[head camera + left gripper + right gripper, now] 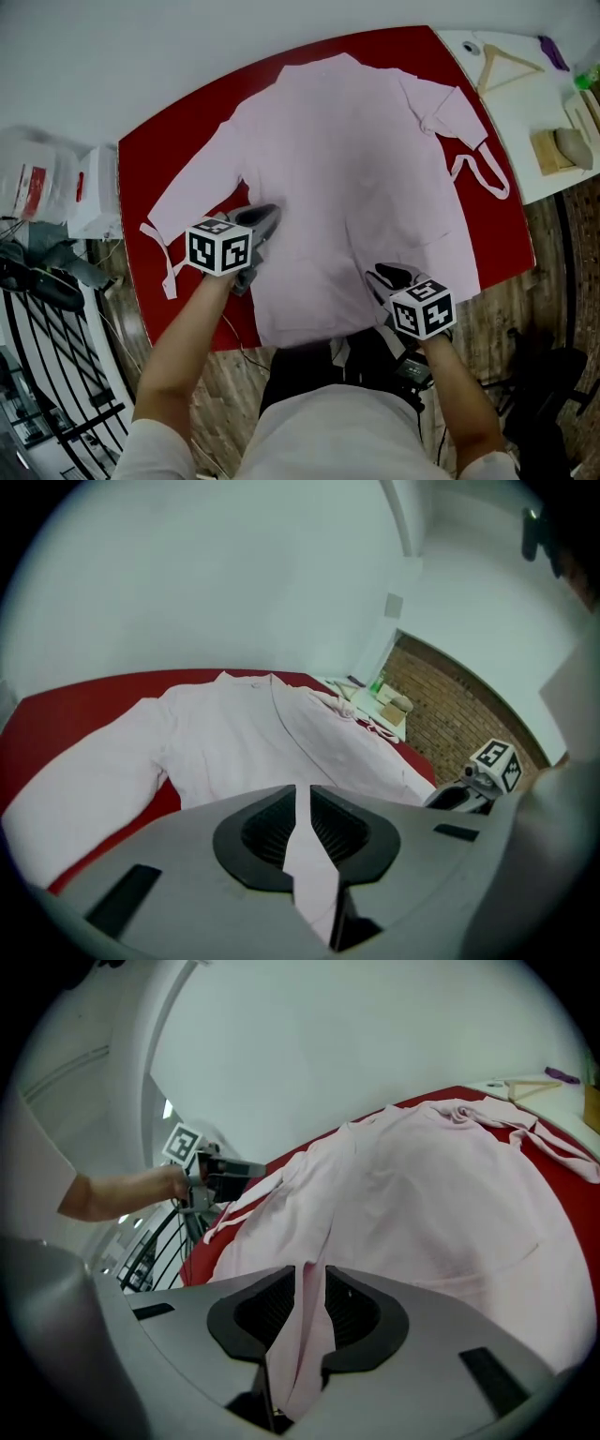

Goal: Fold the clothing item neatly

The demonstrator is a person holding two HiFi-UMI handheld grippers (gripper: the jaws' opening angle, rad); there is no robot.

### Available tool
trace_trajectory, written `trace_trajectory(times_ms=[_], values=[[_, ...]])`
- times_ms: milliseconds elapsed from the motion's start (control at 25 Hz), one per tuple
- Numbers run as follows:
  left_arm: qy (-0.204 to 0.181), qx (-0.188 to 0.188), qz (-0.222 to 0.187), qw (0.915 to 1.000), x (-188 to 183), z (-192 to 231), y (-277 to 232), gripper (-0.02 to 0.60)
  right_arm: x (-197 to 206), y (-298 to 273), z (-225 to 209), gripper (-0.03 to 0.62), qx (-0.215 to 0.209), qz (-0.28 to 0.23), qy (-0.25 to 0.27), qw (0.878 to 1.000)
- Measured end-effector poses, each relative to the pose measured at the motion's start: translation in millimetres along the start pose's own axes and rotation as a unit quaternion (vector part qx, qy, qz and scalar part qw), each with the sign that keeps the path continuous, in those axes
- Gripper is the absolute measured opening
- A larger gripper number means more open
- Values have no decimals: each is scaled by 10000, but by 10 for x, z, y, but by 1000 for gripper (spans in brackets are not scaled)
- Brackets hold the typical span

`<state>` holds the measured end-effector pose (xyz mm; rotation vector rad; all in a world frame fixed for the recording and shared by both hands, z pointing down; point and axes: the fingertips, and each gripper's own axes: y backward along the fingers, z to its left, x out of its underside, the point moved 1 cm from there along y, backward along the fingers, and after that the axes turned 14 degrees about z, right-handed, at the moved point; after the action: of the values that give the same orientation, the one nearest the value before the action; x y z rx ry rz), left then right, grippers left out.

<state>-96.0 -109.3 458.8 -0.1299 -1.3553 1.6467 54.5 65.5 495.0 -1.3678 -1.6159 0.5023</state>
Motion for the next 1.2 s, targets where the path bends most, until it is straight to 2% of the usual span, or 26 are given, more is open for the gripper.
trace_trajectory(times_ms=[160, 280, 600, 800, 960, 1080, 1200], values=[[-284, -194, 156, 9993, -409, 199, -132, 86, -114, -48, 116, 83, 43, -69, 248, 9997], [-509, -363, 287, 9976, -697, 396, -287, 110, -186, -122, 196, 83, 154, -109, 418, 9989], [-1007, -702, 569, 9908, -1290, 880, -802, 117, -253, -462, 422, 83, 350, -43, 640, 9973], [-1299, -1012, 818, 9829, -1536, 1205, -988, 116, -359, -579, 450, 83, 586, -273, 671, 9956], [-1018, -1142, 1018, 9830, -1458, 1579, -736, 114, -616, -544, 344, 81, 782, -632, 451, 9939], [-884, -1176, 1286, 9807, -1141, 1814, -576, 104, -831, -546, 230, 81, 895, -761, 367, 9924], [-824, -1123, 1349, 9810, -897, 1930, -481, 78, -1141, -534, 126, 81, 1037, -941, 376, 9894]])
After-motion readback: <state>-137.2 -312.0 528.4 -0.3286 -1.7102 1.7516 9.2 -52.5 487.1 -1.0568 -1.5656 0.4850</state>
